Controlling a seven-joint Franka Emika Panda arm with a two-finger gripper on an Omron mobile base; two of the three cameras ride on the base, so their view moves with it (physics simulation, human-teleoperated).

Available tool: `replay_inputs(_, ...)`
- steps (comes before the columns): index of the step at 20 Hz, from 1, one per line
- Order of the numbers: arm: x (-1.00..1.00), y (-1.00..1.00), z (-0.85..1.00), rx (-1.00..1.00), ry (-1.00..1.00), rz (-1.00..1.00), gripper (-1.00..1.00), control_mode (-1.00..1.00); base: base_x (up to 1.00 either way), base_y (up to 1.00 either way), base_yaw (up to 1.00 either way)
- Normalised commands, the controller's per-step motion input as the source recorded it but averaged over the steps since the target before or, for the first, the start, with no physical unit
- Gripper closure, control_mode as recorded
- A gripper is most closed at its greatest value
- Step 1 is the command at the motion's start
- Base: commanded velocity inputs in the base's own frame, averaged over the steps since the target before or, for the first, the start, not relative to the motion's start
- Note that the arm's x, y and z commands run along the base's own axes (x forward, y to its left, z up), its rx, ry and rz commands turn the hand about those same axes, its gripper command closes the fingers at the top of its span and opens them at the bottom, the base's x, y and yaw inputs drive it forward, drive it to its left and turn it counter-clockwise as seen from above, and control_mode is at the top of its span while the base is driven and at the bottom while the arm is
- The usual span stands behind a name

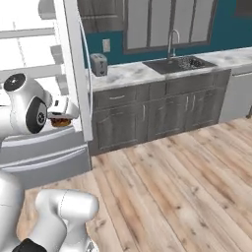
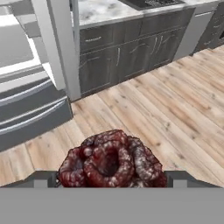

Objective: Take the cupcake and cake from the fridge and place them on the empty tray on the dining counter.

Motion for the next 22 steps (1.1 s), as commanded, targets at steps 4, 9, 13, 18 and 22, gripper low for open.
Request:
replay_inputs(4,0.0,0.0,0.0,0.0,0.0,0.0,1.0,1.0,-0.63,-0.35,-0.71)
replay_inputs(9,0.0,0.0,0.0,0.0,0.0,0.0,1.0,1.0,-0.66,-0.46,-0.66)
replay_inputs(13,0.0,0.0,0.0,0.0,0.0,0.0,1.0,1.0,-0.72,-0.67,-0.57)
replay_inputs(18,0.0,0.0,0.0,0.0,0.0,0.0,1.0,1.0,-0.74,-0.92,-0.43)
replay_inputs(22,0.0,0.0,0.0,0.0,0.0,0.0,1.0,1.0,-0.57,-1.0,-0.23)
